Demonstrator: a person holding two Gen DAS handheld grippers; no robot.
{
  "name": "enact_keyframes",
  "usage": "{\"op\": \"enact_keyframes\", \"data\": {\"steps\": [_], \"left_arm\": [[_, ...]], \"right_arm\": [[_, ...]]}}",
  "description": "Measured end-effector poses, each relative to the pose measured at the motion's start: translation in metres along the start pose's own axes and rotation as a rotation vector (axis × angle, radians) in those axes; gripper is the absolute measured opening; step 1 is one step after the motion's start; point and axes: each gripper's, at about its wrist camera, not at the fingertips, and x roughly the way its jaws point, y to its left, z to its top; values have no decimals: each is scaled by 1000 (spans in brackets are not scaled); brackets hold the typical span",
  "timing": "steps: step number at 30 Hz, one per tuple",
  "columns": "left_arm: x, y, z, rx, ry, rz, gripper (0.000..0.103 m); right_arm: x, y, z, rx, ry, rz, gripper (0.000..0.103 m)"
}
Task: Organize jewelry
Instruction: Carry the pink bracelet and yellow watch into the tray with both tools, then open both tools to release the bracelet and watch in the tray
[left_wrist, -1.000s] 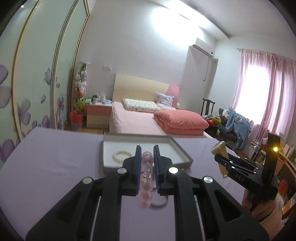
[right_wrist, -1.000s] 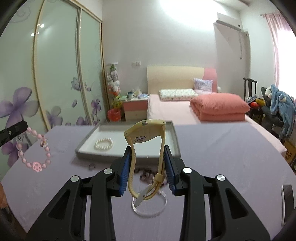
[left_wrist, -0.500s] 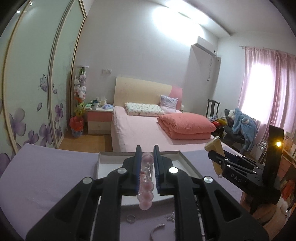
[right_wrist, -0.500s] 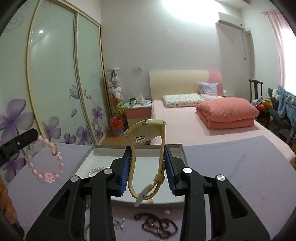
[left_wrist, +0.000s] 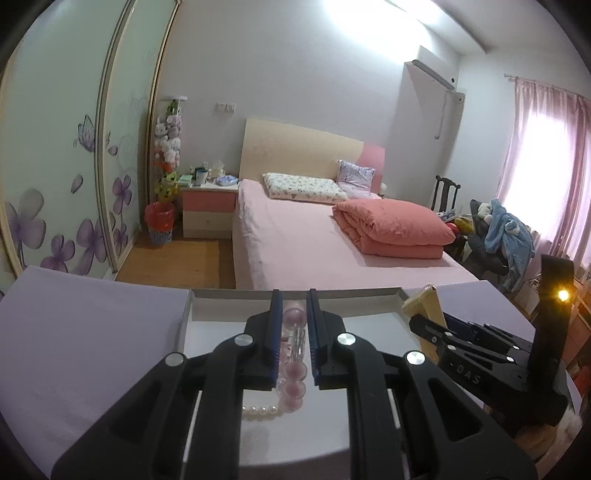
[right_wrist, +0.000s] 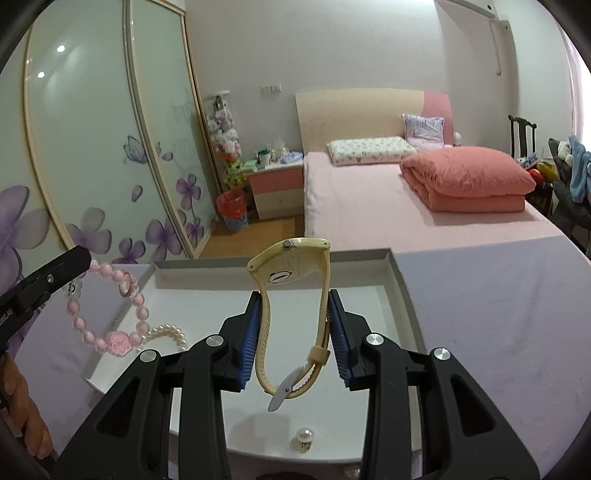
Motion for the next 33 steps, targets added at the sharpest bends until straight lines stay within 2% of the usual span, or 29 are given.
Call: {"op": "enact_keyframes", "data": {"steps": [2,4,6,7,16,22,25,33], "left_arm": [[8,3,-3,-8,12,7,14],[15,7,-5,-14,24,13,14],[21,9,-7,-19,33,15,14],[23,10,-8,-20,37,15,14],[35,5,-3,-15,40,10,14],[52,2,0,-54,57,-17,15],[52,3,0,-64,48,-8,19],[48,13,1,-67,44,31,20]], "right_arm": [[6,1,-1,-5,16,-2,39],[8,2,-4,-15,29,-6,45],[10,1,-3,-13,31,-10,54],[9,2,-4,-11,28,-6,55],[4,-3,-2,0,5,4,55],[6,-4,0,-7,7,1,55],[5,-6,1,-8,0,-3,55],[7,-5,1,-22,-4,-4,55]]}}
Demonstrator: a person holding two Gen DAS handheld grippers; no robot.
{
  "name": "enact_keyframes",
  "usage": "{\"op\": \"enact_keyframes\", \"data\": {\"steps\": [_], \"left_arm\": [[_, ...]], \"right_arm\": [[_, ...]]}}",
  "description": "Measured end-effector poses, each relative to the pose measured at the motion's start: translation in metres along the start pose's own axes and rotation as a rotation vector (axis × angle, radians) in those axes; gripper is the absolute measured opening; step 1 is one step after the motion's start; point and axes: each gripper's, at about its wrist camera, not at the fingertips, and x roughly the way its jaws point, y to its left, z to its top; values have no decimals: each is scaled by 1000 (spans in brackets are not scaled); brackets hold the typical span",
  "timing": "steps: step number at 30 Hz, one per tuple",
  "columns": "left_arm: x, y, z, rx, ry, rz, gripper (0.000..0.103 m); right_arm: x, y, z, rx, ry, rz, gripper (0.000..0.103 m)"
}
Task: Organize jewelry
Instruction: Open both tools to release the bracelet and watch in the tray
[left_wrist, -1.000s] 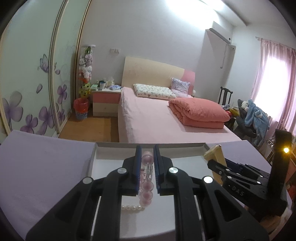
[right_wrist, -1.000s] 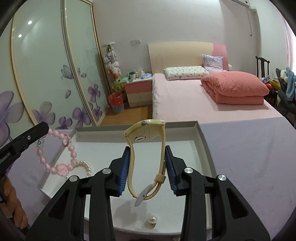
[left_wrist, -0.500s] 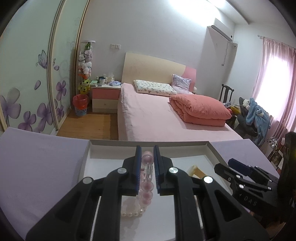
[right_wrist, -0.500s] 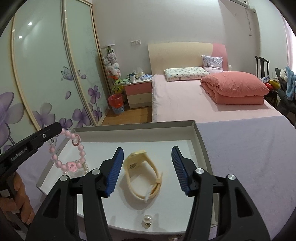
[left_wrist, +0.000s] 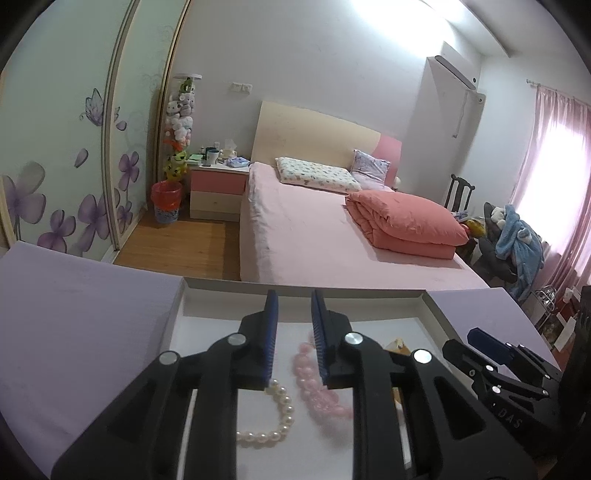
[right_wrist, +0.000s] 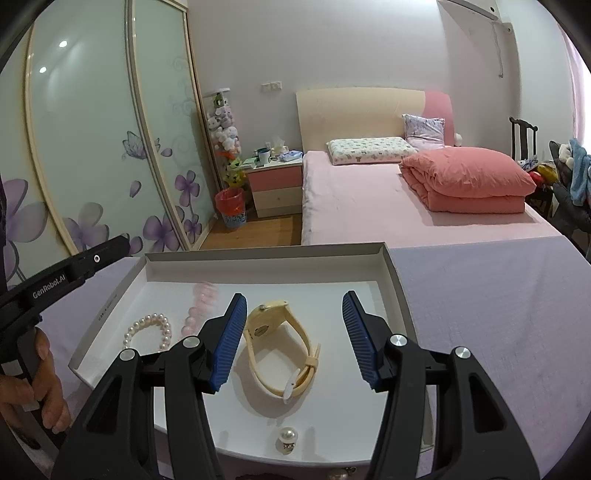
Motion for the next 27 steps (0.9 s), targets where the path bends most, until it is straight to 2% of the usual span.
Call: {"op": "enact_keyframes", "data": {"steps": [16,22,27], "left_arm": [[-4,-2,-4,8,9,8,20],[-31,4,-10,16,-2,14,21],[-73,7,-34,24,-2,0,29]], "right_arm": [[-3,3,-1,-21,-6,1,55],[-20,11,-5,-50,-11,-10,55],[-47,15,-18,-96,-6,-22,55]]}}
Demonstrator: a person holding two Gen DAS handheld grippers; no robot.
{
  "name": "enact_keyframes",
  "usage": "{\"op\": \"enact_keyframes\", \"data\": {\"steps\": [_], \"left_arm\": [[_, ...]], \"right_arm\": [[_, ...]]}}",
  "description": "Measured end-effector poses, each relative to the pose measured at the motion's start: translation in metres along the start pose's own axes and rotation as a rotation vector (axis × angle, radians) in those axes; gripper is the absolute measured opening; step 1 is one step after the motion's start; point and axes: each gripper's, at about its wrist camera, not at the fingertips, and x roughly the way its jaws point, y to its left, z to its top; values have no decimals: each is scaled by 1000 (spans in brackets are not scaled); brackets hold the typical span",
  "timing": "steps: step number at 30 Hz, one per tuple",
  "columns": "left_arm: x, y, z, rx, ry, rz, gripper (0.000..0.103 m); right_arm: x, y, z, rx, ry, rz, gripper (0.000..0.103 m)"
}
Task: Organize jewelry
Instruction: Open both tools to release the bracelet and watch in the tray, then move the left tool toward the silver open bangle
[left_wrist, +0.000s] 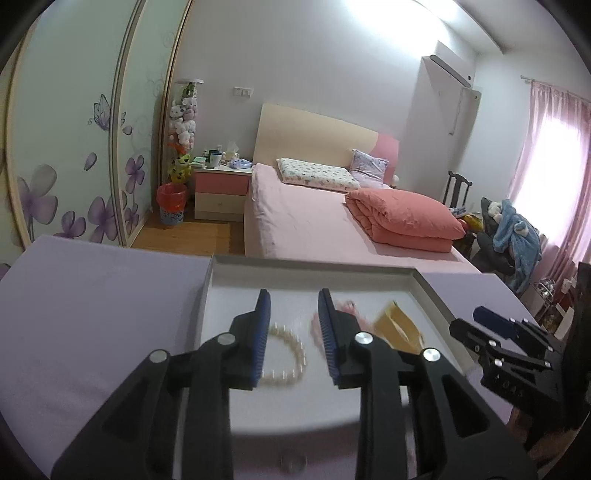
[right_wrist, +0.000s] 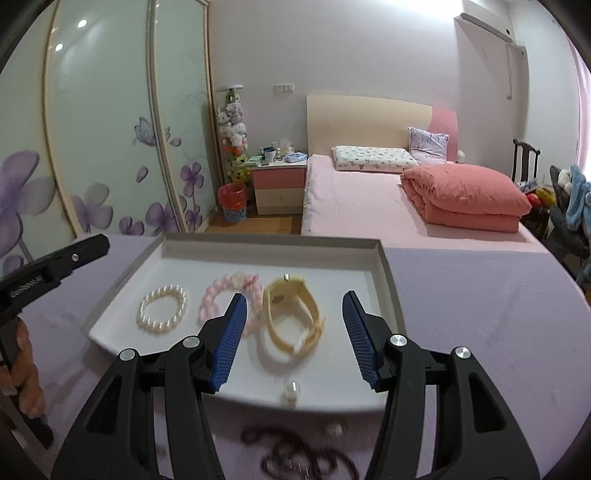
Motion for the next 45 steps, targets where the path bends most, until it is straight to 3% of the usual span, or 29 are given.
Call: {"op": "enact_keyframes", "data": {"steps": [10,18,23,30,37,45], "left_arm": [[-79,-11,-67,17,28,-44,43],[-96,-33,-108,26,104,-95,52],[-85,-49,-117,73,150,-83,58],[-51,-72,-123,121,255,-60,75],[-16,-82,-130,171,388,25,77],[-7,-89,-130,215,404,77,82]], "right_arm": [[-74,5,-54,-36,32,-8,55],[-111,12,-109,-14,79,-5,55],[-119,6,-130,28,106,-7,55],[-119,-2,-136,65,113,-7,55],[-118,-6,-136,78,105,-4,55],[-115,-9,-135,94,119,0,55]]}}
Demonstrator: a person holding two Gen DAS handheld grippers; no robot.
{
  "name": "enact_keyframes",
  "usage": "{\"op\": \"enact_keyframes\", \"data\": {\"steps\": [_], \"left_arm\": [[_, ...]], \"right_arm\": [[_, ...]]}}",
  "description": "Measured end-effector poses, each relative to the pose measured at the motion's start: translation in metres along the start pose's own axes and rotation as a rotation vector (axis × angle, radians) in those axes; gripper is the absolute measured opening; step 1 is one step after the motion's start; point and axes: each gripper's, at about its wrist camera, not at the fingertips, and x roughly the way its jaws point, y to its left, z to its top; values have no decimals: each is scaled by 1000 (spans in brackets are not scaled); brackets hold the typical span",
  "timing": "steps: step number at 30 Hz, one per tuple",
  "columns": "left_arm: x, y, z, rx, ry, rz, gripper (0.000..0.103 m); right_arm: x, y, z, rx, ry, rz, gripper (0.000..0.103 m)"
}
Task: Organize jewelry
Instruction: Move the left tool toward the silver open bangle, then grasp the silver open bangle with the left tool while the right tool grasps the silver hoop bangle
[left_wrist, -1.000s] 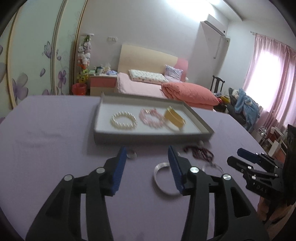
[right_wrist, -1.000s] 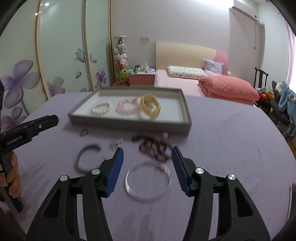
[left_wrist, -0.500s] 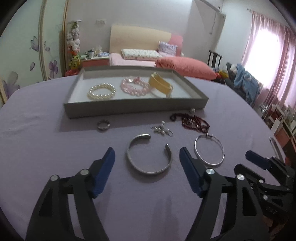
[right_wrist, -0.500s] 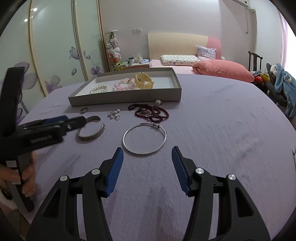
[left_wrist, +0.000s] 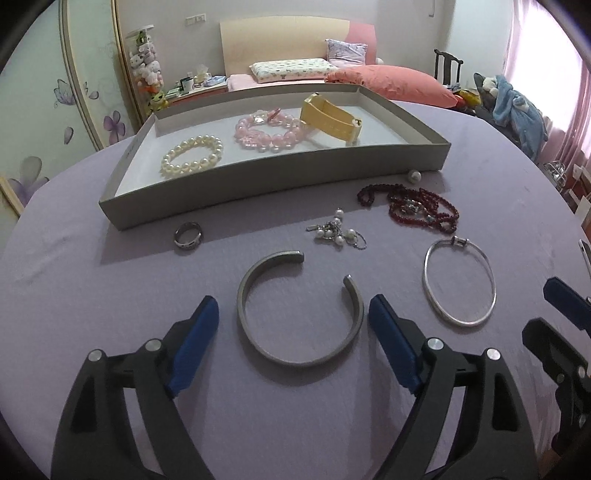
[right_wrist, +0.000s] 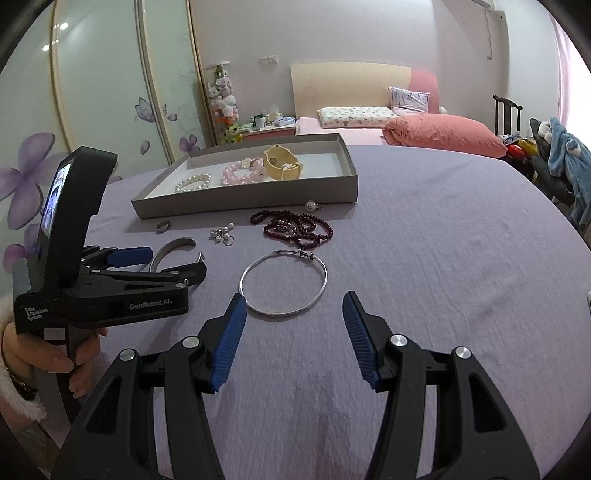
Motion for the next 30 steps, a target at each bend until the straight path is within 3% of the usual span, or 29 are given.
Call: {"op": "enact_keyframes", "data": {"steps": [1,3,7,10,13,15,19,21,30], "left_arm": [[0,1,0,-2,0,1,81],[-3,1,0,-1,-13,-3,65],[-5,7,-1,-29,-23,-22,65],[-12,24,-5,-91,-42,-59,65],[-22,46,-12,-150,-69,-49,65],[-30,60,-18,-177,-84,-25,65],[-47,90,-28,-225,-120,21,65],[-53,105,-33,-245,-138,49,65],[-57,146,-39,-354,-160,41,65]], "right_arm": [[0,0,0,0,1,0,55],[0,0,0,1,3,0,55],[2,-1,-1,10,18,3,55],[5,0,-1,14,31,0,55],[9,2,0,10,52,-7,55],[14,2,1,11,75,-10,65],[23,5,3,10,119,-16,76],[29,10,6,-8,131,-55,85],[62,24,17,-38,231,-117,92]]}}
